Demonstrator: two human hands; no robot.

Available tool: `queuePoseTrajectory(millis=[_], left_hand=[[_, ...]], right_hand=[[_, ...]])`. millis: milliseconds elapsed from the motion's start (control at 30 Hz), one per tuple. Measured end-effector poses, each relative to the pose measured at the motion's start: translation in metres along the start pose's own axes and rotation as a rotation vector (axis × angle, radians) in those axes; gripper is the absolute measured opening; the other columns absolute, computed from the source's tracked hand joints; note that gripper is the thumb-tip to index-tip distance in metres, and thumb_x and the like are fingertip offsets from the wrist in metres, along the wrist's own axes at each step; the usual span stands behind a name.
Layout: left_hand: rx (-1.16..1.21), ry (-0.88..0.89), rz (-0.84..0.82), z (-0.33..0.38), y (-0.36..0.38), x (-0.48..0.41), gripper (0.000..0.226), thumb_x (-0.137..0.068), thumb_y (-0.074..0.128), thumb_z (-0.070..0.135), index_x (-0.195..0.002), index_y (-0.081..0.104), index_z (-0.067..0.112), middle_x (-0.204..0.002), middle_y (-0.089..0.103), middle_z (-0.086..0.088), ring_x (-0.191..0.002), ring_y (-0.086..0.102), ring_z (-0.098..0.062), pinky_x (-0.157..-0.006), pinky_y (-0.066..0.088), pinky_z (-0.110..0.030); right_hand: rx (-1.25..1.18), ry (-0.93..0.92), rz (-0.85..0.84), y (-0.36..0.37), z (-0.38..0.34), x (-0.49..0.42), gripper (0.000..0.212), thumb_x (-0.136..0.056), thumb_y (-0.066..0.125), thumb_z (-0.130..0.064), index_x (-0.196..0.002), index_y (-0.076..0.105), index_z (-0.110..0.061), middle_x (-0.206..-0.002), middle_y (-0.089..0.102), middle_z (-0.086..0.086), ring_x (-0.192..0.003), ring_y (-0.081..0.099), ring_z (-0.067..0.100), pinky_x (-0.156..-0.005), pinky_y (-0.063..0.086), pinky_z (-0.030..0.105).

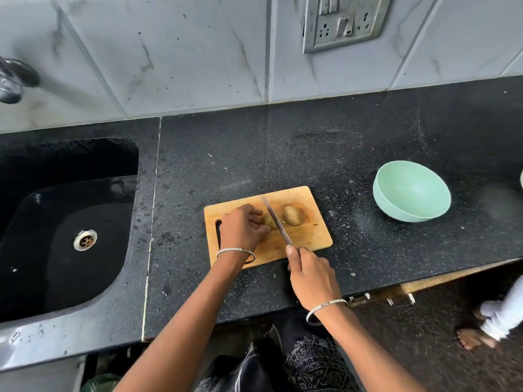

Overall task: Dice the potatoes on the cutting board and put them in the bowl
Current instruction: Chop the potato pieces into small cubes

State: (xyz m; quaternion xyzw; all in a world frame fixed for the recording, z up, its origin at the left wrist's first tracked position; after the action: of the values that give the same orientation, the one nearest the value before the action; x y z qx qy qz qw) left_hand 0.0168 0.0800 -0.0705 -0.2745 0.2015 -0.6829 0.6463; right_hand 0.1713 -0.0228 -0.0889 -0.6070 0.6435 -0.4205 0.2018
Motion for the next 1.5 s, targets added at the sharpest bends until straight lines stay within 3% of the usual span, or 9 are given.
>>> queuePoseTrajectory(millis=[67, 367, 567, 867, 1267, 1500], left_hand=[[-0.018, 0.008, 0.004, 0.003, -0.001, 0.0, 0.033, -0.067, 0.085, 0.018, -0.097, 0.07, 0.016, -0.079, 0.07, 0.003, -0.066, 0.061, -0.004, -0.07, 0.052, -0.017], [-0.167, 0.089, -0.001, 0.014, -0.003, -0.005, 0.041, -0.065, 0.086, 0.023, -0.1, 0.065, 0.02, -0.097, 0.065, 0.002, -0.076, 0.065, -0.014, -0.076, 0.054, -0.031], [-0.28, 0.103, -0.107, 0.017, 0.005, -0.015, 0.057, -0.065, 0.087, 0.025, -0.117, 0.064, 0.022, -0.104, 0.065, 0.001, -0.089, 0.064, -0.019, -0.084, 0.054, -0.037], [-0.292, 0.151, -0.163, 0.021, 0.006, -0.017, 0.047, -0.063, 0.087, 0.025, -0.107, 0.069, 0.022, -0.098, 0.071, 0.003, -0.089, 0.065, -0.017, -0.081, 0.053, -0.033], [-0.183, 0.17, -0.145, 0.027, 0.008, -0.012, 0.056, -0.065, 0.085, 0.011, -0.116, 0.063, 0.022, -0.107, 0.07, 0.007, -0.1, 0.065, -0.01, -0.092, 0.05, -0.027], [-0.177, 0.112, -0.067, 0.019, 0.0, -0.009, 0.048, -0.061, 0.088, 0.019, -0.104, 0.066, 0.021, -0.097, 0.069, 0.006, -0.086, 0.065, -0.011, -0.079, 0.052, -0.025]], right_hand=[[-0.002, -0.002, -0.003, 0.001, 0.001, 0.0, 0.052, -0.097, 0.016, -0.061, -0.088, 0.055, -0.026, -0.089, 0.067, 0.002, -0.087, 0.061, 0.032, -0.074, 0.047, 0.043], [-0.031, -0.011, 0.066, -0.007, -0.001, -0.005, 0.061, -0.091, 0.011, -0.067, -0.087, 0.054, -0.024, -0.084, 0.066, 0.0, -0.081, 0.062, 0.031, -0.072, 0.049, 0.044], [-0.019, -0.013, 0.062, -0.01, -0.001, -0.008, 0.052, -0.097, 0.018, -0.06, -0.085, 0.053, -0.024, -0.081, 0.064, 0.002, -0.078, 0.06, 0.032, -0.072, 0.048, 0.044], [0.0, -0.017, 0.044, -0.01, -0.002, -0.007, 0.048, -0.098, 0.02, -0.059, -0.082, 0.049, -0.024, -0.078, 0.062, 0.005, -0.078, 0.06, 0.035, -0.065, 0.043, 0.041], [-0.028, -0.016, 0.089, -0.017, 0.003, -0.009, 0.05, -0.099, 0.02, -0.056, -0.086, 0.055, -0.022, -0.08, 0.065, 0.001, -0.077, 0.061, 0.029, -0.071, 0.048, 0.042], [-0.023, -0.028, 0.051, -0.009, 0.002, -0.006, 0.05, -0.097, 0.02, -0.06, -0.085, 0.052, -0.024, -0.085, 0.067, 0.0, -0.081, 0.062, 0.031, -0.071, 0.047, 0.041]])
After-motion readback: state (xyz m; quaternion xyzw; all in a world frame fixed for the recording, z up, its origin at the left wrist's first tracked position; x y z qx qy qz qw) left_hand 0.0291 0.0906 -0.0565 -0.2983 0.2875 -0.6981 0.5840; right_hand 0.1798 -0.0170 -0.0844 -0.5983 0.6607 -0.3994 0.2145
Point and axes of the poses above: each hand's wrist, its own x-axis away from the middle knuckle, its own y-axis out of the palm, z = x × y, the point moved 8 cm from there along -x, towards the middle knuckle
